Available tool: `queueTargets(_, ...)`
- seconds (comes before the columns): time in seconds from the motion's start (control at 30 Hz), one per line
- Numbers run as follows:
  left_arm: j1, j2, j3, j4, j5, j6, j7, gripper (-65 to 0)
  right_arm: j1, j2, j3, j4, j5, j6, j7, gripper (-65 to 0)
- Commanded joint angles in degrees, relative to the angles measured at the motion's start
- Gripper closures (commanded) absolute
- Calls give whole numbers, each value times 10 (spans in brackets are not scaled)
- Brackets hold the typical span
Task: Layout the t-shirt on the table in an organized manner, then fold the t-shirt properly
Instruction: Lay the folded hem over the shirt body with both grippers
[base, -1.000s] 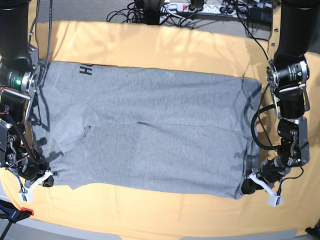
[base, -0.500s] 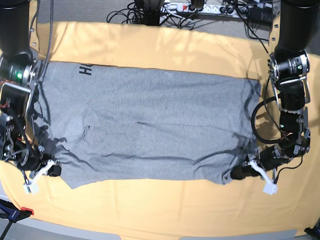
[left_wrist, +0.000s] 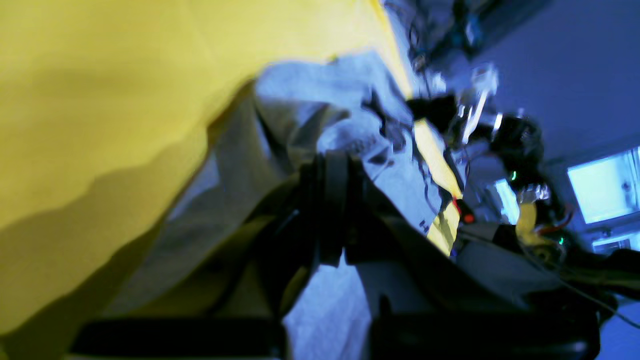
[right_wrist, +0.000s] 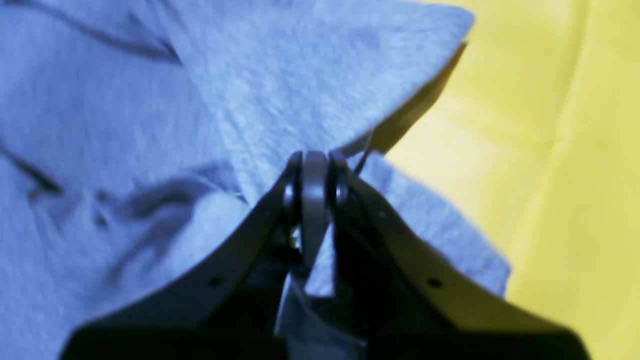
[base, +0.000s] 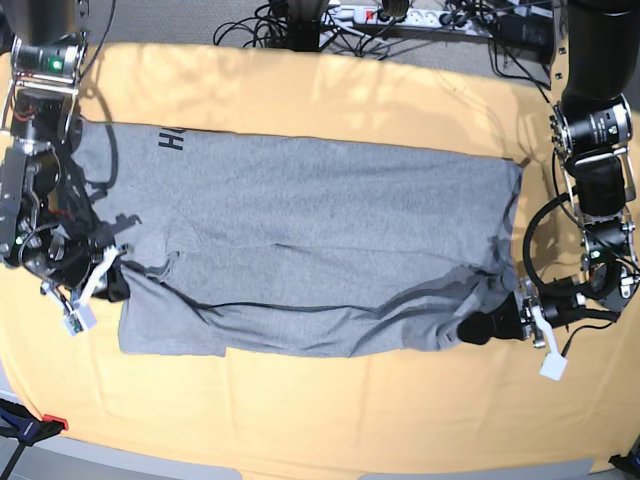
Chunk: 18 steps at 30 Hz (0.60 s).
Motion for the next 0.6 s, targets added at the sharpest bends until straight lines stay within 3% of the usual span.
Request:
queueTargets(0.0, -21, -19, -1, 11, -18, -3, -8, 0, 21, 15, 3, 17, 12, 3, 16, 0)
queueTargets(0.3, -20, -87, -1, 16, -18, -3, -8, 0, 21, 39, 8, 18, 29, 3, 6, 0)
queueTargets(0.57, -20, -92, -1, 16, -18, -3, -8, 0, 21, 39, 72, 18, 115, 3, -61, 0)
